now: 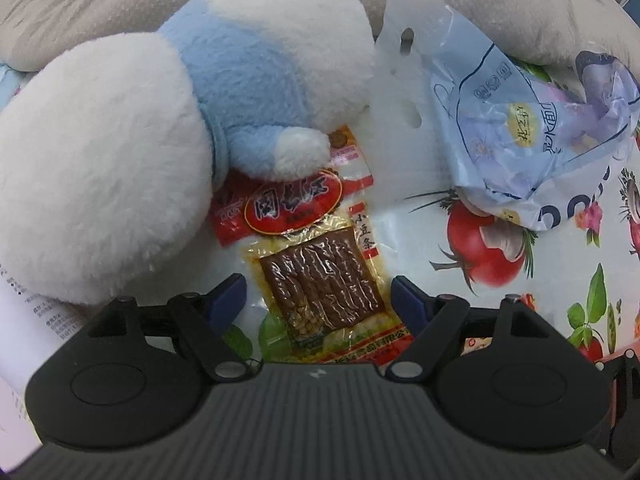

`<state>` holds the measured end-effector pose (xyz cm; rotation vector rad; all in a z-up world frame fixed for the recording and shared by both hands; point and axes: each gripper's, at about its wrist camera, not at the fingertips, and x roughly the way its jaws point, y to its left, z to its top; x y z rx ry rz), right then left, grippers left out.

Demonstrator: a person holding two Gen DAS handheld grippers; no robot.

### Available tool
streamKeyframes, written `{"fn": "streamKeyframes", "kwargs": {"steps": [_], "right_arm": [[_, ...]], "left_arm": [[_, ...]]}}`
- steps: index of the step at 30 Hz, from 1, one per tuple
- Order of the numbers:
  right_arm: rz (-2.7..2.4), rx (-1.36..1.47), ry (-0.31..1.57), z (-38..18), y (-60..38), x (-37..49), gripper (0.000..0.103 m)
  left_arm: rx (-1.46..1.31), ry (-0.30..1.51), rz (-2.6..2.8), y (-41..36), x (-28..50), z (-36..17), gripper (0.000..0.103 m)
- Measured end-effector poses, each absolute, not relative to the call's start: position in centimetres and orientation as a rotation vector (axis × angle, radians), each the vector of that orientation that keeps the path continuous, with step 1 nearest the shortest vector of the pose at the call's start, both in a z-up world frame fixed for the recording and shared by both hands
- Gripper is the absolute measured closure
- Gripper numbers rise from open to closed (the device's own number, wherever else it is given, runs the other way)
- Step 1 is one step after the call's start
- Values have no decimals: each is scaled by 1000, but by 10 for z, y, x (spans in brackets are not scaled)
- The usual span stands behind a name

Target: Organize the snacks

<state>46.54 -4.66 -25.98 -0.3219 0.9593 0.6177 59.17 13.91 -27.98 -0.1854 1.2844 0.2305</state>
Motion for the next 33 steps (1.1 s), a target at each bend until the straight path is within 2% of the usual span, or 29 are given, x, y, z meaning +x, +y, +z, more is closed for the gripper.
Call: {"fn": "streamKeyframes", "kwargs": {"steps": [2, 5, 13, 18, 22, 25, 31, 32, 33], "right_arm": [[632, -325, 969, -259, -48, 466, 0], [640, -332, 975, -258, -47, 466, 0], [652, -333, 983, -256, -48, 454, 0], [620, -315, 980, -249, -56, 440, 17], [598, -304, 980, -248, -62, 421, 24], [583, -299, 983, -244, -67, 406, 35], [547, -336, 984, -237, -73, 370, 51], [538, -339, 983, -236, -75, 363, 53], [530, -334, 983, -234, -77, 356, 54]], "left_arm": [[-166, 1274, 228, 136, 589, -280, 23], [-158, 1256, 212, 130, 585, -277, 34], [-134, 1220, 197, 120, 571, -273, 38], [-99, 1217, 139, 106, 559, -269, 39], [-100, 1226, 96, 100, 549, -267, 39], [-97, 1237, 68, 89, 540, -265, 40], [-90, 1249, 24, 73, 520, -265, 44], [-93, 1251, 19, 71, 516, -263, 47], [-98, 1255, 7, 69, 512, -261, 74]]}}
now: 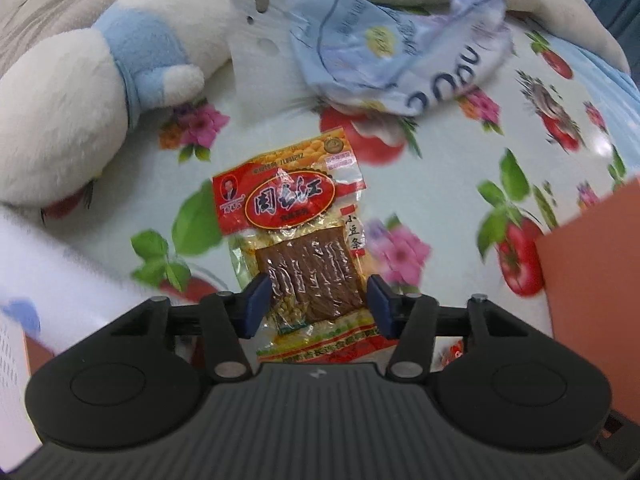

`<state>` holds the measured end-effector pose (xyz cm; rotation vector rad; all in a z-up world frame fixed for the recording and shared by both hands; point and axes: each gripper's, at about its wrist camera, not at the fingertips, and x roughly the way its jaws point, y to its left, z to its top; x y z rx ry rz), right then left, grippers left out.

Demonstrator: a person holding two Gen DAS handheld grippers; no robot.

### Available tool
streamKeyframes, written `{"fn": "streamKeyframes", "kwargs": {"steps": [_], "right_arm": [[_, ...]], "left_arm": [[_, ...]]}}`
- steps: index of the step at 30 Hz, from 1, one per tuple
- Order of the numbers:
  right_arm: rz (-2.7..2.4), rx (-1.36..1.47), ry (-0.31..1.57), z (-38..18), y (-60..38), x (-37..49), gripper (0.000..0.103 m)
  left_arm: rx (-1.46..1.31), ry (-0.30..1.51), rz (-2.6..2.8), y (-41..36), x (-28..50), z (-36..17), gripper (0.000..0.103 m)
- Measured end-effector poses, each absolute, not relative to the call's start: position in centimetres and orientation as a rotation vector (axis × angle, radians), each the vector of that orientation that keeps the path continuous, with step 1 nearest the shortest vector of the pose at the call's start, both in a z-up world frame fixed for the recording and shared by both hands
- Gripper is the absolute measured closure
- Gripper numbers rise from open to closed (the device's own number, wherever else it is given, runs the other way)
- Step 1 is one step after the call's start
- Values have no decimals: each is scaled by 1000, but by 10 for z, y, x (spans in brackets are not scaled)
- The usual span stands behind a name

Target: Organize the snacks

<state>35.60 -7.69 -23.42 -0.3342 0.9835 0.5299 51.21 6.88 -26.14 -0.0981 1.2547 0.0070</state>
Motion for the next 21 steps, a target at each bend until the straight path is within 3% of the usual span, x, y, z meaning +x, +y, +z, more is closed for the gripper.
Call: {"fn": "streamKeyframes", "kwargs": {"steps": [1, 2, 8, 16, 17, 19, 20, 21], "right_arm": [[523, -317, 985, -232, -81, 350, 55], [505, -282, 989, -230, -87, 345, 56], [476, -214, 970, -208, -107, 297, 57], [485, -215, 953, -199, -115, 263, 57], [483, -215, 950, -198, -117, 261, 57], [478, -218, 942, -198, -118, 258, 57], [475, -220, 936, -197, -119, 256, 57], [474, -221, 933, -197, -119, 256, 57]], "left_arm": [[-96, 1265, 10, 67, 509, -260, 86], [-112, 1277, 8, 67, 506, -260, 91], [-130, 1308, -26, 62, 475, -259, 92], [-129, 1211, -72, 64, 440, -243, 89], [-88, 1208, -91, 61, 439, -240, 81], [8, 1192, -129, 52, 435, -235, 56], [69, 1171, -131, 47, 432, -233, 38], [134, 1143, -128, 41, 429, -231, 31]]}}
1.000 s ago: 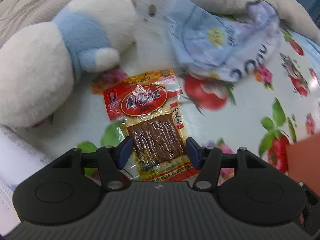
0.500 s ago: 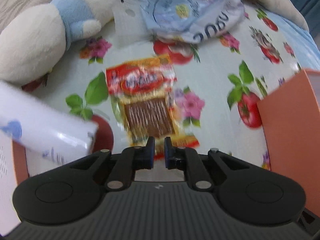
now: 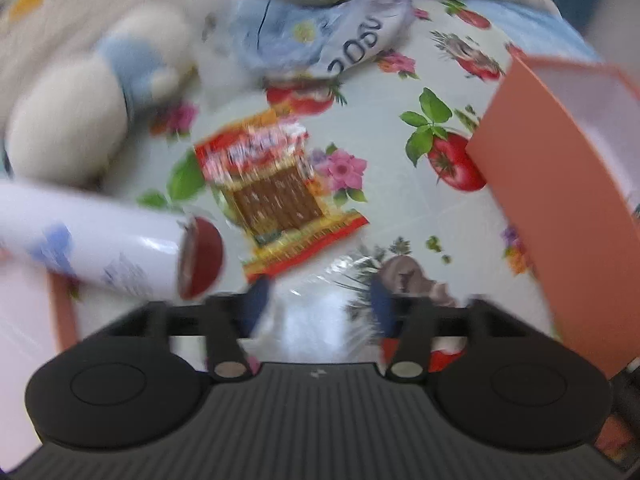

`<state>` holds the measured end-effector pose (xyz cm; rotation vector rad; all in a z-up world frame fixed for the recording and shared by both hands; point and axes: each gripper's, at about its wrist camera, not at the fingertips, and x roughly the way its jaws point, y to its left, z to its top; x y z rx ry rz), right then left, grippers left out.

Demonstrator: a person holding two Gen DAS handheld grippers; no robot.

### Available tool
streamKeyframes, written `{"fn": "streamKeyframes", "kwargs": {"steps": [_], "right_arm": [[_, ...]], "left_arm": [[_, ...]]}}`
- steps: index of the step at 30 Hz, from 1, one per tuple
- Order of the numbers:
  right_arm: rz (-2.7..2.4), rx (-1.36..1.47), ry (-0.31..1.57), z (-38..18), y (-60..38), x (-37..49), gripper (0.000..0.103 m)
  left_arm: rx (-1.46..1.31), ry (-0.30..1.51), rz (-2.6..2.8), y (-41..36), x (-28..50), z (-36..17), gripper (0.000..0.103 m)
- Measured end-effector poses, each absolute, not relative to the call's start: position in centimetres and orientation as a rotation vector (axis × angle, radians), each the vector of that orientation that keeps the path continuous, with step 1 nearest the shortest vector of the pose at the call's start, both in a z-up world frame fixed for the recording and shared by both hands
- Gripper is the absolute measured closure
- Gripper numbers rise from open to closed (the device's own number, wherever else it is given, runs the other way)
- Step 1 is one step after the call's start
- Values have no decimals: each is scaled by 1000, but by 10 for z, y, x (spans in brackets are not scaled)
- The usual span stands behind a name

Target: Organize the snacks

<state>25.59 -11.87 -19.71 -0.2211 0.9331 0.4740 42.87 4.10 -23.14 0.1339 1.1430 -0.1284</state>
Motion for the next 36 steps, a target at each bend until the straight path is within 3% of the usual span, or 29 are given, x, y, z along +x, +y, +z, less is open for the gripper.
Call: {"fn": "streamKeyframes", "kwargs": {"steps": [7, 13, 16, 18, 22, 25, 36], "right_arm": [[448, -203, 925, -197, -123, 258, 57], [439, -176, 914, -193, -130, 260, 57], [437, -164, 921, -196, -130, 262, 57], [439, -154, 928, -198, -131, 264, 57], [446, -131, 933, -197, -132, 267, 57], [449, -122, 928, -196, -132, 266, 57], [437, -120, 895, -178, -138, 251, 57]], "left_arm": [[558, 1055, -215, 6, 419, -248, 31], [730, 1030, -234, -1, 427, -269, 32], [713, 1037, -230, 2, 430, -275, 43], [641, 1065, -235, 6, 434, -275, 70], [573, 1080, -250, 6, 433, -277, 97], [557, 1076, -240, 3, 432, -278, 103], [304, 1055, -159, 28, 401, -238, 103]]}}
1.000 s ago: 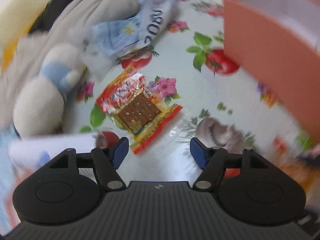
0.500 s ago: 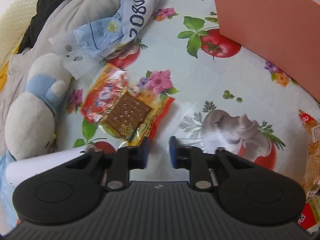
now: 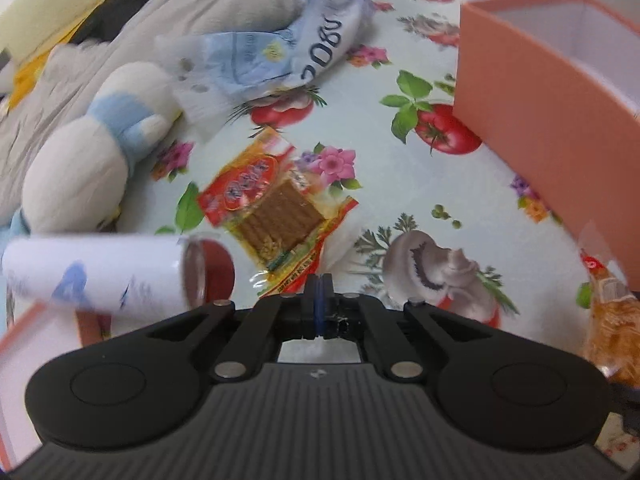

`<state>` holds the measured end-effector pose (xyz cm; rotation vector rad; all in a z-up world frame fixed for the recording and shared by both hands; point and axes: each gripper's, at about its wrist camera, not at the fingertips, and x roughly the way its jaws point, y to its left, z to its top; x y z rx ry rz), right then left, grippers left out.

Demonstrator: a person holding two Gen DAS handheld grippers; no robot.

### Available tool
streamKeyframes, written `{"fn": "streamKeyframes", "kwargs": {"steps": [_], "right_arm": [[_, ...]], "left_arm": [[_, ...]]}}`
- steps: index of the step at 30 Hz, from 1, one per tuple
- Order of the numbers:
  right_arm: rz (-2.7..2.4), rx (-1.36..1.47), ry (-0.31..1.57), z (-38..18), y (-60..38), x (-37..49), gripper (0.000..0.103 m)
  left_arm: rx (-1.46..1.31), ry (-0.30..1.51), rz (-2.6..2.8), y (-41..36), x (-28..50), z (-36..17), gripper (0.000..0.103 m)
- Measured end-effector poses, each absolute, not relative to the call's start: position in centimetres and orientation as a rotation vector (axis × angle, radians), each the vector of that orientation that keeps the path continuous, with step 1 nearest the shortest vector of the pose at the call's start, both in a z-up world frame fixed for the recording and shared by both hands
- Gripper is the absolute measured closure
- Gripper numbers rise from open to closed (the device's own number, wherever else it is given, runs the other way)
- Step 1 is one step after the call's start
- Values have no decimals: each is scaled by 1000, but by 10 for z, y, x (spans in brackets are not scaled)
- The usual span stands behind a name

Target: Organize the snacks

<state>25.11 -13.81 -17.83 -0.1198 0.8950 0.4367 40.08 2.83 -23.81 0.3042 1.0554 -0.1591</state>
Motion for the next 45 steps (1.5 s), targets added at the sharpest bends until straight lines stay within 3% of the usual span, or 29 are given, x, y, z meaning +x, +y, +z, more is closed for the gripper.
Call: {"fn": "streamKeyframes", "kwargs": {"steps": [12, 22, 31, 32, 34, 35, 36, 39, 45], "right_arm": [[418, -77, 826, -135, -154, 211, 57], [400, -66, 784, -100, -174, 207, 57], [414, -72, 792, -96, -179, 189, 57], [421, -62, 800, -99, -178, 188, 57], [442, -24, 821, -106, -174, 187, 57], [450, -5, 838, -112, -171, 188, 57], [454, 1, 847, -116, -168, 189, 57], [472, -12, 869, -132, -149, 192, 57], [496, -106, 909, -175, -96, 214, 57]], "left_arm": [[-84, 1002, -148, 56, 315, -168, 103], [-157, 950, -174, 50, 282, -114, 103], [-347, 1036, -105, 90, 272, -155, 102], [-362, 1036, -98, 95, 270, -160, 99], [-439, 1044, -68, 109, 264, -173, 81], [-477, 1050, -42, 117, 262, -179, 59], [-514, 1045, -14, 126, 258, -185, 46], [-612, 1032, 56, 152, 252, -201, 37], [-778, 1032, 133, 183, 240, -234, 36]]}}
